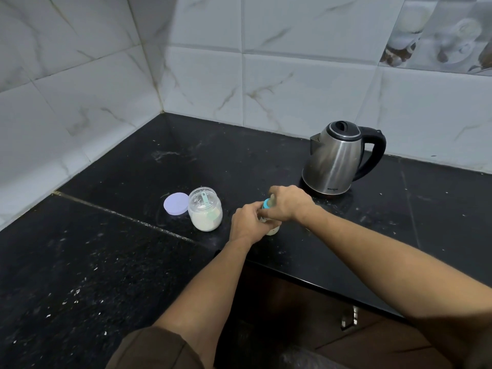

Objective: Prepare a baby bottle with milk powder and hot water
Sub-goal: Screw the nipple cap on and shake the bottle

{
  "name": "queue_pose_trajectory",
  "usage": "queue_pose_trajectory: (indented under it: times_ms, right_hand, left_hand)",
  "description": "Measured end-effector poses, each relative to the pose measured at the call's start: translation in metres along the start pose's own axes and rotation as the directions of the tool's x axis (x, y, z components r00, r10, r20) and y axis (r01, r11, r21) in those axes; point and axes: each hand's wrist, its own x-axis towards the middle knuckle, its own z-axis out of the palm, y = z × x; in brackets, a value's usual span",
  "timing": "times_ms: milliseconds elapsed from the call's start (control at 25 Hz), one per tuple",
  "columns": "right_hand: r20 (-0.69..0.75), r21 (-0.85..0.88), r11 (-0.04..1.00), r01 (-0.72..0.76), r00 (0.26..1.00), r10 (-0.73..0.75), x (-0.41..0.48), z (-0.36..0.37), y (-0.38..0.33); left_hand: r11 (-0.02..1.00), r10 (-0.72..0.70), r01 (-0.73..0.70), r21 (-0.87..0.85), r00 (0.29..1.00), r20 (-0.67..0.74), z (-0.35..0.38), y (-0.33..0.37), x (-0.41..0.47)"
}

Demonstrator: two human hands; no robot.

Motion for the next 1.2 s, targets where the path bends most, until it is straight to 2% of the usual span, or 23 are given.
queue_pose_trajectory:
  times_ms: [120, 200, 320, 600, 720, 800, 880, 960, 1040, 1120, 1200]
  right_hand:
    - [0.058, -0.125, 0.978, 0.168, 0.985, -0.161, 0.003, -0.009, 0.009]
    - [0.050, -0.166, 0.969, 0.181, 0.983, -0.175, 0.004, -0.010, 0.007]
    - [0.019, -0.177, 0.978, 0.111, 0.994, -0.110, 0.001, -0.010, -0.002]
    - [-0.118, 0.040, 0.992, -0.118, 0.986, 0.122, -0.008, 0.007, -0.017]
    - [-0.123, 0.099, 0.976, -0.192, 0.971, 0.203, -0.009, 0.009, -0.021]
    - [-0.037, 0.072, 0.979, -0.190, 0.980, 0.193, -0.006, 0.002, -0.016]
    - [0.119, 0.068, 0.981, -0.182, 0.978, 0.174, -0.003, -0.011, -0.006]
    - [0.282, 0.162, 0.971, -0.175, 0.951, 0.124, 0.001, -0.027, 0.010]
    - [0.376, 0.262, 0.946, -0.188, 0.923, 0.079, 0.004, -0.039, 0.029]
    - [0.300, 0.196, 0.964, -0.180, 0.947, 0.115, 0.008, -0.037, 0.046]
    - [0.159, 0.009, 0.986, -0.168, 0.973, 0.164, 0.006, -0.025, 0.058]
  left_hand:
    - [1.000, -0.001, 0.001, 0.005, 1.000, 0.031, -0.002, 0.001, 0.002]
    - [1.000, -0.004, 0.004, 0.014, 0.999, 0.032, -0.002, 0.001, 0.002]
    - [1.000, -0.019, 0.019, -0.002, 1.000, 0.010, 0.002, 0.000, 0.002]
    - [0.998, -0.024, 0.027, 0.057, 0.998, -0.050, 0.006, 0.004, -0.001]
    - [0.998, -0.019, 0.021, 0.057, 0.999, -0.037, 0.007, 0.003, 0.001]
    - [0.999, -0.034, 0.034, -0.009, 0.999, -0.022, 0.007, 0.002, 0.001]
    - [0.996, -0.048, 0.048, -0.073, 0.999, -0.004, 0.008, 0.000, 0.001]
    - [0.994, -0.042, 0.043, -0.103, 0.999, 0.012, 0.009, -0.003, 0.002]
    - [0.994, -0.038, 0.039, -0.098, 0.999, 0.012, 0.008, -0.002, 0.002]
    - [0.995, -0.044, 0.045, -0.093, 0.999, 0.013, 0.007, -0.001, 0.002]
    - [0.993, -0.053, 0.056, -0.106, 0.998, 0.034, 0.005, 0.000, 0.001]
